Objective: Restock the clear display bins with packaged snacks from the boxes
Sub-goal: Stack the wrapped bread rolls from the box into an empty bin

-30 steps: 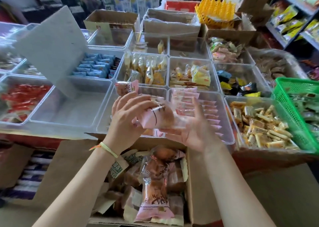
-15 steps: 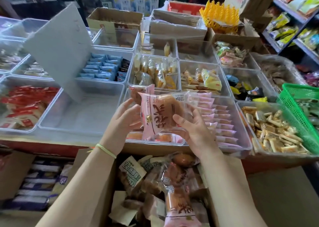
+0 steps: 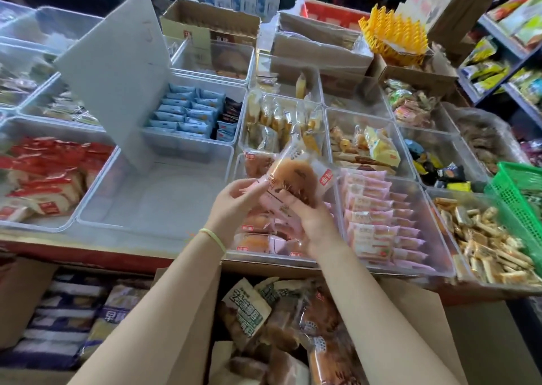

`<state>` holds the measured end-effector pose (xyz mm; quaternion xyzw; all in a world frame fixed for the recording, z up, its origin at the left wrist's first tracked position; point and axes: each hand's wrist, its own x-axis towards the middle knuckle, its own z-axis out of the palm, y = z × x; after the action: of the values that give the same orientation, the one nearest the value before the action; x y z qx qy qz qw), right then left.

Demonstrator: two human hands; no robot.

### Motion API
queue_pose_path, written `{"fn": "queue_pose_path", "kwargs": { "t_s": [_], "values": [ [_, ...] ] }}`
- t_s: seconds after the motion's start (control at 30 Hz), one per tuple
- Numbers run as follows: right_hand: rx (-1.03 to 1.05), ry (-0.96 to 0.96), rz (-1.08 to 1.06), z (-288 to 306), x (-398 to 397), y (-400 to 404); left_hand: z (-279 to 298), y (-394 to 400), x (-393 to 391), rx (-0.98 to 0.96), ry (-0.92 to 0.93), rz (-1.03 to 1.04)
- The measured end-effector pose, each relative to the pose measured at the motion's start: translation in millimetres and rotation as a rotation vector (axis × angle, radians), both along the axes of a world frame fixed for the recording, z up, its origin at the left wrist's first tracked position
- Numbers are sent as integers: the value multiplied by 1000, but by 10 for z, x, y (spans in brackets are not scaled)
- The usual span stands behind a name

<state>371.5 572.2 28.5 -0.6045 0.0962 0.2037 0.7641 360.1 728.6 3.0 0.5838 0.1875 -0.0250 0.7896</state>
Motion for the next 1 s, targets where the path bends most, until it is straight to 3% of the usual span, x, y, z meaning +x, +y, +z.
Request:
{"fn": "queue_pose_path", "kwargs": {
  "t_s": [0.07,0.17,0.27,0.43,0.67,1.0],
  "values": [
    [-475,-193,-21,39,193,-30,-196,255,95,432,63,15],
    [-1091,-346,148,2,531,-95,-463,457,160,1007,127,-373],
    [-1463,-471,324,-110,856,6,-633,464,164,1261,149,-658],
    [-1842,-646,539,-386,1159,363,-867,520,144,1370,163,-702],
    [-1956,-777,466,-656,1060,548,-925,485,100,1379,152,-692],
    [-1714,-797,461,-582,959,392,-830,426,53,1345,114,-624]
  ]
}}
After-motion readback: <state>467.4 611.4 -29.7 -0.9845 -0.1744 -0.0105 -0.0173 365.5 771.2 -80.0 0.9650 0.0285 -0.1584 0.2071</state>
